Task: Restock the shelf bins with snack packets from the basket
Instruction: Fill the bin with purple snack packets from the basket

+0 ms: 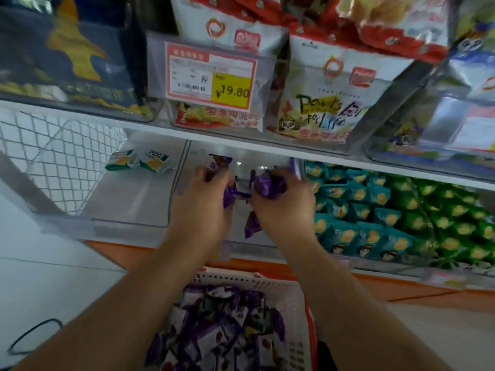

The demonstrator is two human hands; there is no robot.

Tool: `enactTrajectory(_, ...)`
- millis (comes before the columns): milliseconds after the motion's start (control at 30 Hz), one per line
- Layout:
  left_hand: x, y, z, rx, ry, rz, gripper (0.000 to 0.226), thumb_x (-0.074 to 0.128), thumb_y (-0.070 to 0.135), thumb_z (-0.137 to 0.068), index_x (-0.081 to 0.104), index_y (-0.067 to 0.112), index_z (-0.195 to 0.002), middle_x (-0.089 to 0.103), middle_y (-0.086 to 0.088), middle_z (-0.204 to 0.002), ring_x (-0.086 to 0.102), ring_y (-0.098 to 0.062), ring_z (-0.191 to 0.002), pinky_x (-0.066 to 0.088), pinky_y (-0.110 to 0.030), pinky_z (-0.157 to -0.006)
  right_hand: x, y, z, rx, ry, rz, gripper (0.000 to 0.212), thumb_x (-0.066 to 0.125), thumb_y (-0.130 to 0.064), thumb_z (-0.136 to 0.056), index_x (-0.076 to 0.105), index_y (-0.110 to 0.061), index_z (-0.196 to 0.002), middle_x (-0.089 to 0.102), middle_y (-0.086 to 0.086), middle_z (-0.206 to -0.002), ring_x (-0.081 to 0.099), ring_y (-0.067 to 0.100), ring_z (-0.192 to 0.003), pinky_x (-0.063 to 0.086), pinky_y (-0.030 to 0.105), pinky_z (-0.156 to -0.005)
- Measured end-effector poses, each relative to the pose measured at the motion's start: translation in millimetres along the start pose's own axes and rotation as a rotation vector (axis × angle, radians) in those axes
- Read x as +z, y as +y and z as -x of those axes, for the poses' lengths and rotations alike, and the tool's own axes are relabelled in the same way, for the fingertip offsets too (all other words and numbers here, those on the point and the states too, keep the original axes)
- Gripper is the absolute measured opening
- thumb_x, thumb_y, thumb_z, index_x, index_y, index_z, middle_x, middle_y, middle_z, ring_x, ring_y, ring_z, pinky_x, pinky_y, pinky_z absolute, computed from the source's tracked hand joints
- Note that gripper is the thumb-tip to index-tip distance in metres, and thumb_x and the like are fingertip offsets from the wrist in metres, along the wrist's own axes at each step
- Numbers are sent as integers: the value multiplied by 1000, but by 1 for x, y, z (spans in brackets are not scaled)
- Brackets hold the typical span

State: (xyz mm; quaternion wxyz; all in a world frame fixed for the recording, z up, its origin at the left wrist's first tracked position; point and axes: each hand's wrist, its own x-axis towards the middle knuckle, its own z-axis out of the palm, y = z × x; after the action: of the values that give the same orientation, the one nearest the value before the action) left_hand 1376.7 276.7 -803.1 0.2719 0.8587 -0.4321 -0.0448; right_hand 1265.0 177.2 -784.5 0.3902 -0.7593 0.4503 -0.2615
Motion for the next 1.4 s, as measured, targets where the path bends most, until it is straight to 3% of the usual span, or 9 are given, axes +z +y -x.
enactTrajectory(133, 36, -21, -20, -43, -276, -30, 40, 67, 17, -90, 60, 19, -130, 53, -13, -128, 58, -36, -112, 50, -39, -91, 30, 28, -16, -94, -326, 357, 19, 70, -17, -84, 71, -24, -101, 57, -10, -83, 58, 21, -105, 44, 23, -83)
enactTrajectory(267, 38, -22, -39, -48, -368, 57, 22, 72, 9, -82, 57, 19, -94, 55, -3, -92, 63, -29, -90, 45, -30, -66, 37, 37, -41, 53, -435, 296, 7, 73, -24, -81, 66, -23, -82, 68, 0, -83, 64, 18, -78, 42, 12, -57)
enactTrajectory(433, 19, -13, -34, -154, -590, 87, 37, 72, 46, -77, 53, 36, -108, 59, -3, -111, 60, -24, -105, 55, -40, -93, 21, 31, -45, 147, -541, 118, 42, 87, -34, -68, 70, -28, -107, 74, -5, -104, 71, 18, -98, 60, 38, -87)
enactTrajectory(600, 5, -13, -2, -141, -472, 69, 64, 63, 49, -82, 44, 37, -141, 40, -7, -144, 49, -31, -130, 48, -50, -106, 16, 17, -26, 13, -495, 433, 80, 71, -44, -87, 34, -34, -156, 27, 3, -166, 16, 32, -157, 24, 47, -126)
enactTrajectory(767, -1, -26, 3, -81, -306, 164, 47, 57, 21, -99, 50, 23, -146, 46, -7, -141, 60, -26, -113, 52, -42, -100, 24, -13, -40, -49, -326, 371, 47, 56, -23, -100, 49, -17, -146, 47, 7, -149, 55, 23, -119, 45, 27, -92)
enactTrajectory(933, 13, -35, -26, -131, -290, 231, 47, 56, 12, -98, 49, 18, -144, 51, -10, -133, 59, -26, -106, 47, -31, -87, 74, -16, -102, -56, -460, 554, 47, 56, -7, -95, 58, -14, -141, 60, 12, -138, 59, 29, -122, 52, 33, -98)
enactTrajectory(1100, 32, -38, -40, -163, -323, 214, 50, 63, 25, -96, 47, 18, -143, 50, -7, -138, 56, -25, -115, 48, -35, -95, 113, 6, -139, -375, -716, 821, 72, 71, -15, -93, 42, -23, -158, 43, 10, -158, 44, 31, -142, 34, 35, -115)
enactTrajectory(1267, 40, -42, -42, -210, -315, 227, 43, 62, 29, -95, 51, 20, -136, 53, -7, -129, 57, -26, -110, 50, -39, -94, 116, 15, -144, -297, -555, 899, 51, 70, -38, -92, 54, -23, -138, 61, 9, -129, 61, 30, -112, 53, 39, -88)
enactTrajectory(1400, 40, -40, -35, -207, -328, 248, 45, 54, 27, -98, 49, 21, -142, 48, -7, -139, 57, -28, -117, 51, -45, -100, 112, 17, -144, -160, -452, 805, 40, 59, -41, -101, 58, -16, -132, 62, 12, -132, 61, 30, -115, 56, 42, -93)
